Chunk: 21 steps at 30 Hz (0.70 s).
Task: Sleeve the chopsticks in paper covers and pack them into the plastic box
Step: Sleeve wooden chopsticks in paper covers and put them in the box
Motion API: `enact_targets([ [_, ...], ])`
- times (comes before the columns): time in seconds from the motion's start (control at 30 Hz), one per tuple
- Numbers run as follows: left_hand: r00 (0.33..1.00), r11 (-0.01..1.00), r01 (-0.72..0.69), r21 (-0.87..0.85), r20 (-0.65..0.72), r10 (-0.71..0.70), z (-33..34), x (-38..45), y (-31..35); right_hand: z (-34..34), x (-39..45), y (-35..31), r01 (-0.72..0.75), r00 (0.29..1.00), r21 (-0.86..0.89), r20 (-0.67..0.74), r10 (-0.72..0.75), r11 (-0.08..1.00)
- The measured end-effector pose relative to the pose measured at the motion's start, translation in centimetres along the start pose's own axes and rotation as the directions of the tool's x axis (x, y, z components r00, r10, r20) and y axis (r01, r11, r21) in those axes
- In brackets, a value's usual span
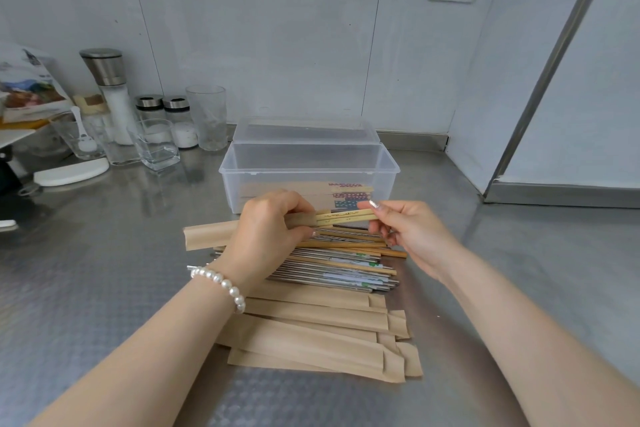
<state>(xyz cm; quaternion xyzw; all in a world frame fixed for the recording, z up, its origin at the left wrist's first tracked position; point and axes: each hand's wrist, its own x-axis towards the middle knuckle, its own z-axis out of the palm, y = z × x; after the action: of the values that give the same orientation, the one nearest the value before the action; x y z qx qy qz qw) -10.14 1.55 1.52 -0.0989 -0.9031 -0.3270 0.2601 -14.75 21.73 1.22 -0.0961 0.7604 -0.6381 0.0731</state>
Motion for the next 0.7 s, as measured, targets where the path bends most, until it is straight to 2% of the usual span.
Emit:
enact_targets([
  [0.13, 1.000, 1.000, 0.008, 0.000, 0.001, -0.008, 0.0, 0.0, 0.0, -0.1, 0.0, 0.1, 0.002, 1.000, 0.001, 0.002, -0.002, 1.000],
  [0.33, 1.000, 1.000, -0.020, -0.007, -0.024, 0.020, 0.1, 0.0, 0.2, 0.2, 0.0, 0.0, 0.073, 0.996, 0.139, -0.061, -0.066, 0.988],
  [0.4, 0.995, 0.999, -0.052, 0.010, -0.089, 0.053, 0.1, 0.1, -0.1, -0.1, 0.0, -0.4, 0.091, 0.993, 0.186, -0.092, -0.074, 0.978],
  [0.47, 0.973, 0.997, -0.067, 0.034, -0.220, 0.073, -0.2, 0.3, -0.3, -1.1, 0.1, -1.1, 0.105, 0.985, 0.275, -0.161, -0.062, 0.956],
  [0.57, 0.932, 0.999, -0.034, 0.005, -0.361, 0.033, -0.8, 0.5, -0.2, -3.3, 1.1, -2.6, 0.159, 0.957, 0.411, -0.288, -0.038, 0.898],
  [0.63, 0.942, 1.000, -0.007, -0.025, -0.337, -0.002, -0.9, 0.5, -0.3, -4.5, 2.2, -3.7, 0.177, 0.945, 0.410, -0.324, -0.038, 0.895],
  [0.7, 0.963, 0.999, 0.018, -0.029, -0.269, -0.025, -0.5, 0.5, -0.5, -5.0, 3.7, -4.6, 0.166, 0.937, 0.321, -0.346, -0.048, 0.932],
])
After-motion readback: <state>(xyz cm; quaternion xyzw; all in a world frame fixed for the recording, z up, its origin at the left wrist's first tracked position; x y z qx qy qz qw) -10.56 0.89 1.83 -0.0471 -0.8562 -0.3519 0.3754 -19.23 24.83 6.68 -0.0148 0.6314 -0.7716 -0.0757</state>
